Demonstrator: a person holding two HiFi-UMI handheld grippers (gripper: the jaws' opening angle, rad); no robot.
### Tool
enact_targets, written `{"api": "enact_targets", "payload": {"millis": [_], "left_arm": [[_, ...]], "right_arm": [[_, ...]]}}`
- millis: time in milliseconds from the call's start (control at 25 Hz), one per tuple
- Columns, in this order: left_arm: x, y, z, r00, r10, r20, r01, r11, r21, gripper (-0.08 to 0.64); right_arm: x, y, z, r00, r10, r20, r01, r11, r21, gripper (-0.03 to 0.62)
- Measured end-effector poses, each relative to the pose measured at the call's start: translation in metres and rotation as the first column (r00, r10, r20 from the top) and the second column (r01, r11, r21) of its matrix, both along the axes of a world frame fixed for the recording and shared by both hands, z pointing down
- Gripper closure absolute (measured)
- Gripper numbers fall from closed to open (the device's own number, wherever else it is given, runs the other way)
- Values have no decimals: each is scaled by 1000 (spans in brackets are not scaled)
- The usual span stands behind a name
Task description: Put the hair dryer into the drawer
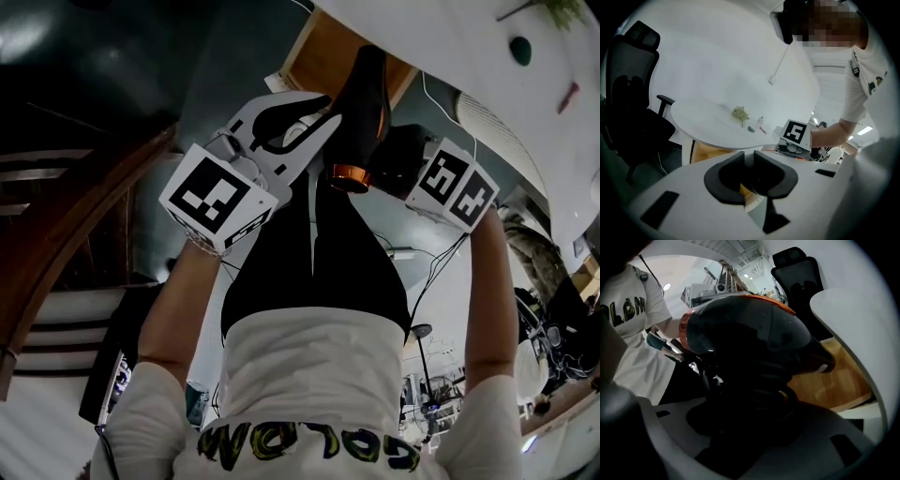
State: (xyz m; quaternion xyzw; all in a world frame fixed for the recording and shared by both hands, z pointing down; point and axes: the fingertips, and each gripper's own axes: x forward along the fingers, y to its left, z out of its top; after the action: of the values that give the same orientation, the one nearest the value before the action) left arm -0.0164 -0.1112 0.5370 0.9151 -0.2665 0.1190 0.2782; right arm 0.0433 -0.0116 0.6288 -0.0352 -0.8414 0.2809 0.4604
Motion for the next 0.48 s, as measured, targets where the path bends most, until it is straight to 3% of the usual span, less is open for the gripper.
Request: {"api": "enact_targets", "payload": {"millis": [480], "left_arm": [[0, -37, 43, 986, 45, 160, -48, 999, 15, 489]], "right_arm": [[3, -54, 57, 992, 13, -122, -12, 1000, 6, 351]]}}
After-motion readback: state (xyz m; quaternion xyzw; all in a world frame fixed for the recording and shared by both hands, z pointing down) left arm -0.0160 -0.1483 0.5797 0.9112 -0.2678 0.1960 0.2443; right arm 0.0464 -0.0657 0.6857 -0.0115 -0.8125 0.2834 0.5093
